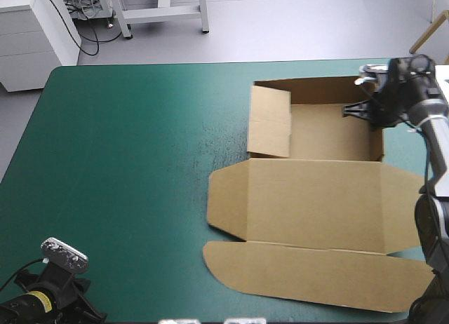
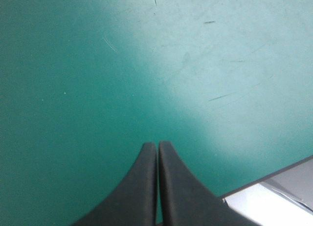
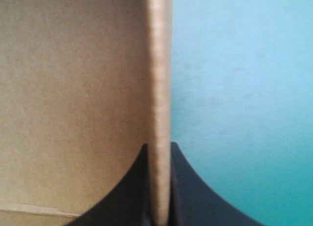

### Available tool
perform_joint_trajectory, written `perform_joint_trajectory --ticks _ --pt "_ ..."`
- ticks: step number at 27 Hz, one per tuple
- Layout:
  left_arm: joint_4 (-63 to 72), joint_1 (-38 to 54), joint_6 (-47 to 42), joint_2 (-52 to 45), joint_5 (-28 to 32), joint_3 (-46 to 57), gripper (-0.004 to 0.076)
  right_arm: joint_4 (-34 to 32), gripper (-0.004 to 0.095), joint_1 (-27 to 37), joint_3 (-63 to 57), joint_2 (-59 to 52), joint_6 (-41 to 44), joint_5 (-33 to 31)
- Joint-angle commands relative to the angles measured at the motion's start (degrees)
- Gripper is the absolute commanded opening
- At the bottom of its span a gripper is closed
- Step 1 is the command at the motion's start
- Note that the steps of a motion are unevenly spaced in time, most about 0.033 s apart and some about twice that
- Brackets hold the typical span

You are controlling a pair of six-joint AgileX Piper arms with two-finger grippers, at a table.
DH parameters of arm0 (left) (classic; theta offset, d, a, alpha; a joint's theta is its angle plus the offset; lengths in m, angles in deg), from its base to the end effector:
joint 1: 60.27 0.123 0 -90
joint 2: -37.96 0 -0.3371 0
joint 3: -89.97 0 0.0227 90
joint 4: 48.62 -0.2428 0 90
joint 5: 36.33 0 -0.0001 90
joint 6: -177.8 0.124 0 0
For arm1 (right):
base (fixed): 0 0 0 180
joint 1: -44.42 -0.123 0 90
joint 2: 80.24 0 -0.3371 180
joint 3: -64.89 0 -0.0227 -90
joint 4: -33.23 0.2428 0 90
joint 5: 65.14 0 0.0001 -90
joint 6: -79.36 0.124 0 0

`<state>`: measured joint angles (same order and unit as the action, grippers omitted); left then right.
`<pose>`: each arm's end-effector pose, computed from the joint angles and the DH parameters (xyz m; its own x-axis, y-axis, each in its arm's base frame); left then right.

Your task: Fold the box

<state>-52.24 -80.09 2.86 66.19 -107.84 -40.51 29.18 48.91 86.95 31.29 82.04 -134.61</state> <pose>0.0013 0.0074 0.2498 -0.7701 0.3923 -0.5031 0.3952 0.9124 0.1065 0.4089 -0.0403 0.3461 -0.9276 0.0948 -0.3614 0.1222 0.9910 -0.0538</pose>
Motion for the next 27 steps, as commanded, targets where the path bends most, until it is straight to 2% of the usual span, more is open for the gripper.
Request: perform_joint_trajectory --ticks 1,6,9,12,16,19,21,22,24,27 --pt "0.06 -0.2 -0.47 0.59 1.03 -1.56 -0.001 -1.56 -0.0019 9.07 1.87 -3.68 -2.68 0.52" --pt "0.06 -0.2 -0.47 0.59 1.03 -1.56 -0.001 1.78 -0.0019 23.31 1.87 -3.46 -1.1 2.66" --pt "0.06 -0.2 -0.47 0.59 1.03 -1.56 -0.001 3.48 -0.0019 28.82 1.87 -3.46 -1.1 3.59" --pt "0.06 -0.2 -0.47 0.59 1.03 -1.56 -0.001 3.46 -0.0019 31.82 1.87 -3.46 -1.1 3.48" --pt "0.06 -0.2 -0.47 0.59 1.03 -1.56 -0.001 2.65 0.0016 32.8 1.87 -3.46 -1.1 3.21" --pt "0.06 -0.2 -0.47 0.59 1.03 -1.56 -0.001 1.87 0.0148 32.8 1.87 -3.46 -1.1 3.06" --pt "0.06 -0.2 -0.47 0.59 1.03 -1.56 -0.001 2.16 0.0284 32.8 1.87 -3.46 -1.1 2.66" --pt "0.06 -0.2 -0.47 0.59 1.03 -1.56 -0.001 2.86 0.0397 32.8 1.87 -3.46 -1.1 2.43" --pt "0.06 -0.2 -0.47 0.59 1.03 -1.56 -0.001 3.15 0.0503 32.8 1.87 -3.46 -1.1 1.67" --pt "0.06 -0.2 -0.47 0.59 1.03 -1.56 -0.001 3.15 0.0513 32.8 1.87 -3.46 -1.67 0.48"
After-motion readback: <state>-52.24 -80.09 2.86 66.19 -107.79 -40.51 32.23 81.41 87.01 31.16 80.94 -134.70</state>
